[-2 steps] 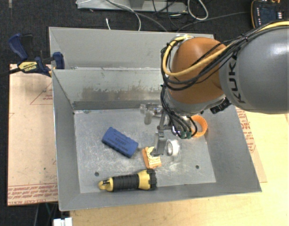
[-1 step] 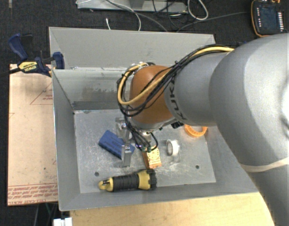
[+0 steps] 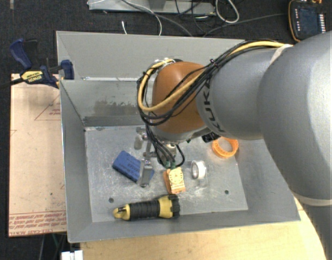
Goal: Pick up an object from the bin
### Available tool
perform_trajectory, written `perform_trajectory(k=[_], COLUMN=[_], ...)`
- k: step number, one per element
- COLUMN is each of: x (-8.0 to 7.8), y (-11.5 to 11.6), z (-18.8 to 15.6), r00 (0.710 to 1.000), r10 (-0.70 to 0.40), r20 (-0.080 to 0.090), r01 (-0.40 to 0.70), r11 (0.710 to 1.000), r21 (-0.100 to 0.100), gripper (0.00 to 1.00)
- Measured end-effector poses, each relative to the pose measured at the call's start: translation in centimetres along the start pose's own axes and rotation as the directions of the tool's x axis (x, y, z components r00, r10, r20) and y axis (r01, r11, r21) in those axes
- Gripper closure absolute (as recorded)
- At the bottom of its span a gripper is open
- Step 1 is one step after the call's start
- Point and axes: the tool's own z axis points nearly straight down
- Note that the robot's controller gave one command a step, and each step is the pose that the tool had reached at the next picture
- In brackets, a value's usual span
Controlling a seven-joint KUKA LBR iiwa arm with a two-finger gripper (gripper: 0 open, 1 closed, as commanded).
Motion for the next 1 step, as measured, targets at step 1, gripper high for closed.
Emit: perform_trajectory(k=[1], x=[0.55], y=[0.26], z=[2.70], r00=[0.994], r10=[0.110], r20=[-0.019], r01=[-0.110], r11=[0.994], r21=[0.003], gripper=[0.00])
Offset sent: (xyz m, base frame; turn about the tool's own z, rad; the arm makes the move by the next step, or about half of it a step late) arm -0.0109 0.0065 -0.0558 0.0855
